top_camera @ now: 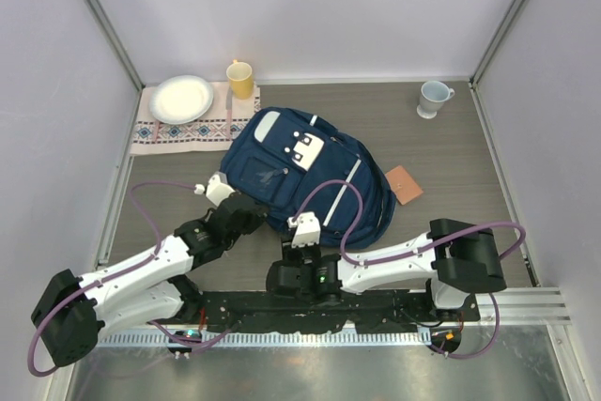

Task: Pack the student bag
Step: Zip the student bag at the center of the board.

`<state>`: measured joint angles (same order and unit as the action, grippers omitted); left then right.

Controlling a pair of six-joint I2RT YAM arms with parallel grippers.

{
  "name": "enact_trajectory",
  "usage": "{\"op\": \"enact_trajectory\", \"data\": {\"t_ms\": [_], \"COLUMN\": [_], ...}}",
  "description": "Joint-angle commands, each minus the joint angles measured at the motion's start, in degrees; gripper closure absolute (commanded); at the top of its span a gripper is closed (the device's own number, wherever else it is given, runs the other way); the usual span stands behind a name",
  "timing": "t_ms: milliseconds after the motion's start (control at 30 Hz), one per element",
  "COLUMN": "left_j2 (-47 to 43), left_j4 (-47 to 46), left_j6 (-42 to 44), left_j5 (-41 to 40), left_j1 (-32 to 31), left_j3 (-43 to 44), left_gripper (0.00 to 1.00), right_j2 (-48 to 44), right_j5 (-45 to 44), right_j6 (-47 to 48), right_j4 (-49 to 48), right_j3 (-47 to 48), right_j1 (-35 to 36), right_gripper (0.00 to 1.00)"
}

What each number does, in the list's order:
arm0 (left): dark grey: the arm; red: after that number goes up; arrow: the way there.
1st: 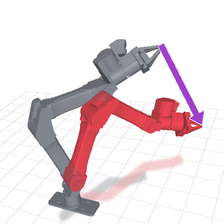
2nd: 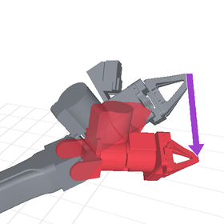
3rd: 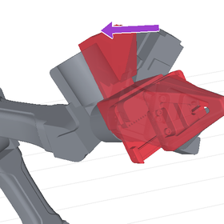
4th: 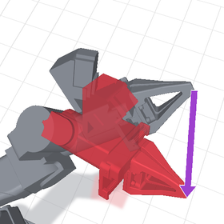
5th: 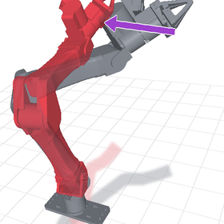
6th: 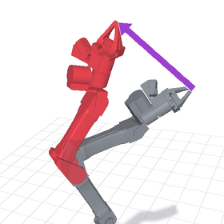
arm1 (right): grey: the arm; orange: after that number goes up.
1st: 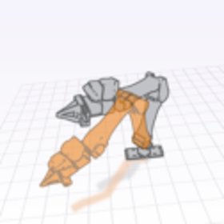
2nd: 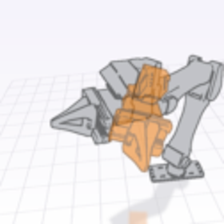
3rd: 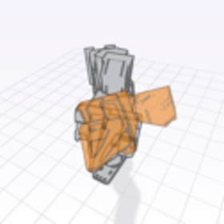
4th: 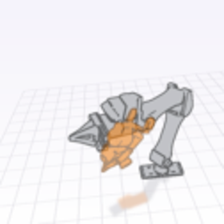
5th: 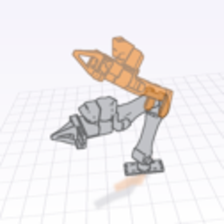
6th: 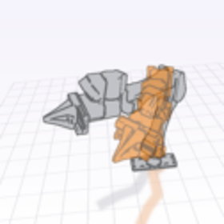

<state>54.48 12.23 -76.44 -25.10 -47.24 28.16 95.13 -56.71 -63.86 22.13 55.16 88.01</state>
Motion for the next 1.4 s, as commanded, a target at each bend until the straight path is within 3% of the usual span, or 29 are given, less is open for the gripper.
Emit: {"op": "enact_trajectory", "data": {"t_ms": [0, 400, 733, 1167, 1367], "left_j2": [-1.3, -0.9, -0.8, -0.2, -0.4], "left_j4": [-4.6, -4.1, -4.2, -3.4, -3.4], "left_j6": [0.9, 1.8, 2.4, 2.6, 2.4], "left_j5": [0.6, 0.4, 1.6, 2.8, 3.3], "left_j1": [-0.6, -0.5, -0.6, -0.5, -0.5], "left_j3": [4.3, 5.3, 6.0, 7.5, 7.7], "left_gripper": [1.00, 1.00, 1.00, 1.00, 1.00], "right_j2": [-5.2, -13.4, -9.3, -5.9, -3.0], "right_j5": [-0.8, 2.1, 6.5, 3.3, 3.0], "right_j6": [2.9, -3.4, -2.2, -0.4, -1.3], "right_j4": [-5.2, -4.0, -4.1, -5.1, -5.2], "right_j3": [-2.0, -7.1, -5.2, -2.4, -1.6], "right_j1": [0.1, 0.5, -3.9, -7.8, -8.5], "right_gripper": [0.53, 0.52, 0.56, 0.57, 0.62]}}
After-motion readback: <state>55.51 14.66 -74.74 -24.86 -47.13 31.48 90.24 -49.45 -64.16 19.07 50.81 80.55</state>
